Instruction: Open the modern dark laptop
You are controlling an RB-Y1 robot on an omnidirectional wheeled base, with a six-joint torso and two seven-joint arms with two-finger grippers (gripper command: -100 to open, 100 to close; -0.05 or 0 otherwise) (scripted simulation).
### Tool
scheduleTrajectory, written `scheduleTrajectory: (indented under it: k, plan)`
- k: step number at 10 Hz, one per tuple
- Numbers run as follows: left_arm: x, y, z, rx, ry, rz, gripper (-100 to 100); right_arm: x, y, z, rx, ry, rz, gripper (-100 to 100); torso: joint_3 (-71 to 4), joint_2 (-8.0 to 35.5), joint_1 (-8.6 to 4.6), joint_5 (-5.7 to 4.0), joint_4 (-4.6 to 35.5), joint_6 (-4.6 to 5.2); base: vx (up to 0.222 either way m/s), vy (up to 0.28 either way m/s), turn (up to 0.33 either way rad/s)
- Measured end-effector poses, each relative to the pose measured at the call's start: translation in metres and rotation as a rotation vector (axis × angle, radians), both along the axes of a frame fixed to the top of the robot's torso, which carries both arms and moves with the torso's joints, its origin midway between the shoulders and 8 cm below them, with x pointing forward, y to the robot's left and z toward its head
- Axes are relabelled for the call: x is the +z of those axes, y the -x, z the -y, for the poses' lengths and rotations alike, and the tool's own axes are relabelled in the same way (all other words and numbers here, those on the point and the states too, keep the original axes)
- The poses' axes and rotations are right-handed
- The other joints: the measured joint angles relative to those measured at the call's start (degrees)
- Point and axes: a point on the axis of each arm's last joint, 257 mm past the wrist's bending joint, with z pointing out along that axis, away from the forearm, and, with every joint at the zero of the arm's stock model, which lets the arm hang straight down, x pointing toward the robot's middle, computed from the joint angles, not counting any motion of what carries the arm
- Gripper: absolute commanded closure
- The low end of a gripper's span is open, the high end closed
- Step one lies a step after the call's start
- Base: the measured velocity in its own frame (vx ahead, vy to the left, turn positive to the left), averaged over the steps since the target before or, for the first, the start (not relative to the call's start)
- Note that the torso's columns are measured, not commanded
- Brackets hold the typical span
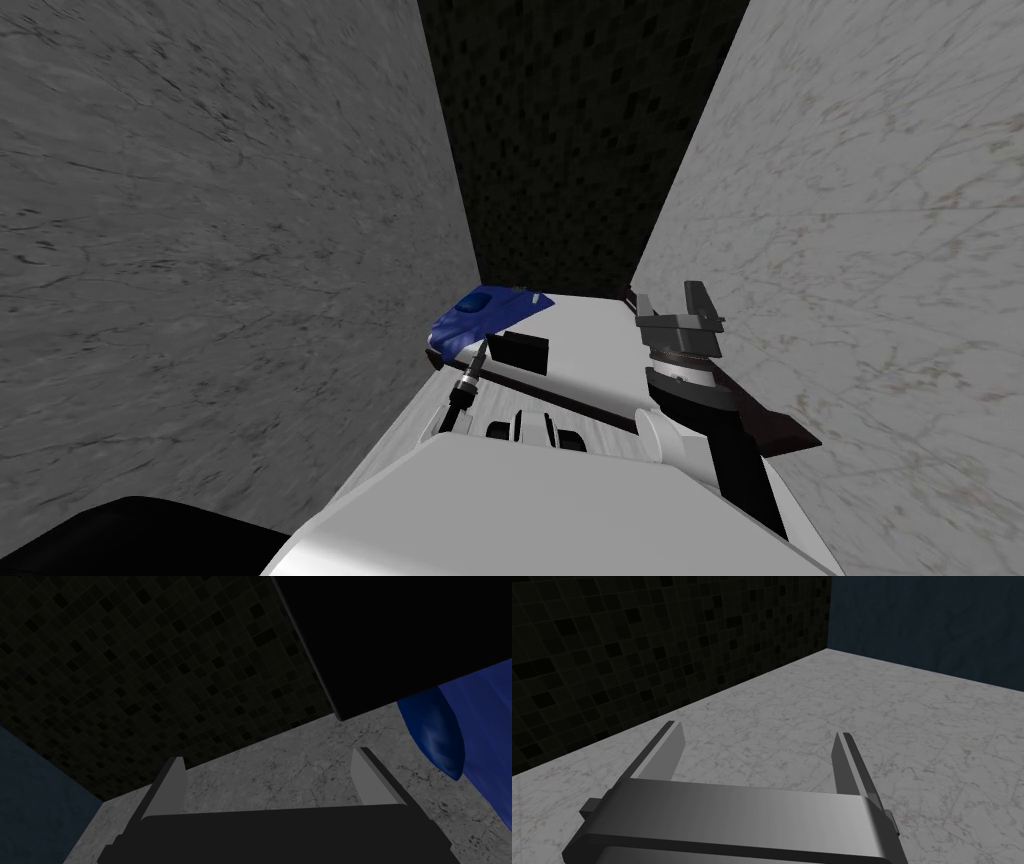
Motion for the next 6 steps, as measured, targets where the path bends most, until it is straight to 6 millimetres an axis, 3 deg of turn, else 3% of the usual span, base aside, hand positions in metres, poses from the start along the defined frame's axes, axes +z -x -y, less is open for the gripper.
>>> scheduleTrajectory:
  k: [6]
  plan:
    - [-0.042,0.004,0.006,-0.018,-0.045,-0.074,-100,0.0,0.0,0.0,0.0,0.0,0.0,0,0.1,0.2,-0.07,-0.01,0.0,-0.01,0.083,0.049,-0.032]
